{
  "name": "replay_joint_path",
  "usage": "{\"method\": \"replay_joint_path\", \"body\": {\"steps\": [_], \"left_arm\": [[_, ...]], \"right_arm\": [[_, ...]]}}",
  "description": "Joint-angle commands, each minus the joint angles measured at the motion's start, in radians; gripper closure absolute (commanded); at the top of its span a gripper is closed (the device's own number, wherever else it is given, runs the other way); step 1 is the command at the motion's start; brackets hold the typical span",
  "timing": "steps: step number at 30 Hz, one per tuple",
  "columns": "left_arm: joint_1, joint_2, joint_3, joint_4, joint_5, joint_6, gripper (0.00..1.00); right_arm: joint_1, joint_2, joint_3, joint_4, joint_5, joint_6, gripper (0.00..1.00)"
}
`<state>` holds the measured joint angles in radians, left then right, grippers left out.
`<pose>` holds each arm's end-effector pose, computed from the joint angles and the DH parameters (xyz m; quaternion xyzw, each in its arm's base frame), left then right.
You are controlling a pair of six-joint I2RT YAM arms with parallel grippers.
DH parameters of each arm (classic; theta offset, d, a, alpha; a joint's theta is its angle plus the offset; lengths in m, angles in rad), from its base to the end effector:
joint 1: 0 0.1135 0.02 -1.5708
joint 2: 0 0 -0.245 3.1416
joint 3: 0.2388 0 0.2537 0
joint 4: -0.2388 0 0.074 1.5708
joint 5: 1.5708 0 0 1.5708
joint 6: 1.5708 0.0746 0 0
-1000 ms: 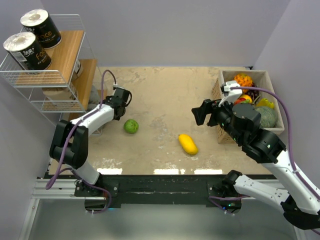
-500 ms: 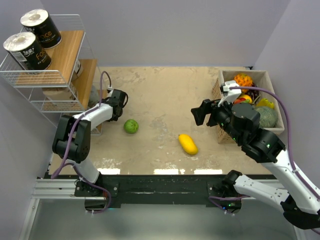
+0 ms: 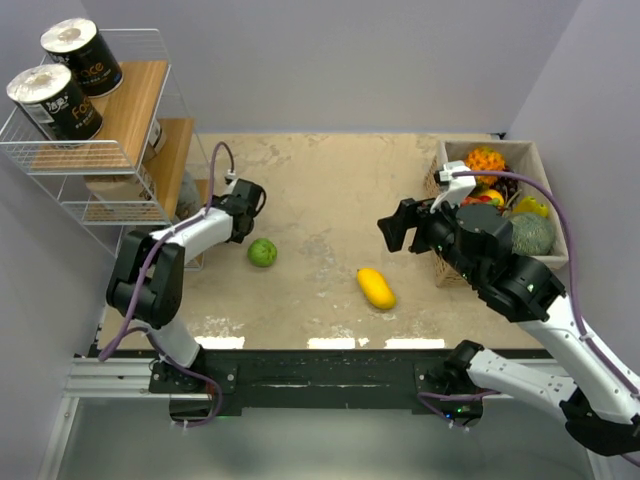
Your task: Place and organize the paper towels onto the shelf
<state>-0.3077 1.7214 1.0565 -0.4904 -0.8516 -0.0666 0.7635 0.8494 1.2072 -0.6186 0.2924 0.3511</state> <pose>0.3386 -0.0487 0.1382 0.0226 0.8949 0.3622 0.2598 0.1656 0.1287 0.4025 -0.0738 0.7861 0.2207 0.5726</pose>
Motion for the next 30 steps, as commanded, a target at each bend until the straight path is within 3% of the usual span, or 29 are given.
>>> {"method": "replay_joint_path", "body": {"steps": [1, 6, 10, 13, 15, 16, 24, 30], "left_arm": [[-0.109, -0.123, 0.019, 0.111, 0.064, 0.056, 0.59], [-0.201, -0.268, 0.069, 0.104, 0.241, 0.053, 0.53], [-0.24, -0.416, 0.085, 0.171, 0.48, 0.042, 0.45], [-0.24, -0.549, 0.039, 0.263, 0.664, 0.04, 0.29], [-0.24, -0.635, 0.016, 0.303, 0.748, 0.036, 0.04], [-0.24, -0.66, 0.002, 0.325, 0.778, 0.039, 0.0], [-0.24, -0.844, -0.093, 0.398, 0.962, -0.038, 0.0], [-0.24, -0.887, -0.161, 0.447, 0.982, -0.101, 0.0]], "right_arm": [[0.0, 0.025, 0.006, 0.003, -0.019, 0.029, 0.17], [0.0, 0.072, 0.031, -0.01, -0.036, 0.057, 0.01], [0.0, 0.083, 0.048, 0.009, -0.059, 0.077, 0.01], [0.0, 0.091, 0.061, 0.014, -0.023, 0.097, 0.01], [-0.001, 0.094, 0.061, 0.023, -0.004, 0.127, 0.01], [0.0, 0.093, 0.061, 0.031, 0.002, 0.146, 0.01], [0.0, 0.085, 0.037, 0.092, -0.024, 0.22, 0.01], [-0.001, 0.096, 0.006, 0.105, -0.041, 0.212, 0.01]]}}
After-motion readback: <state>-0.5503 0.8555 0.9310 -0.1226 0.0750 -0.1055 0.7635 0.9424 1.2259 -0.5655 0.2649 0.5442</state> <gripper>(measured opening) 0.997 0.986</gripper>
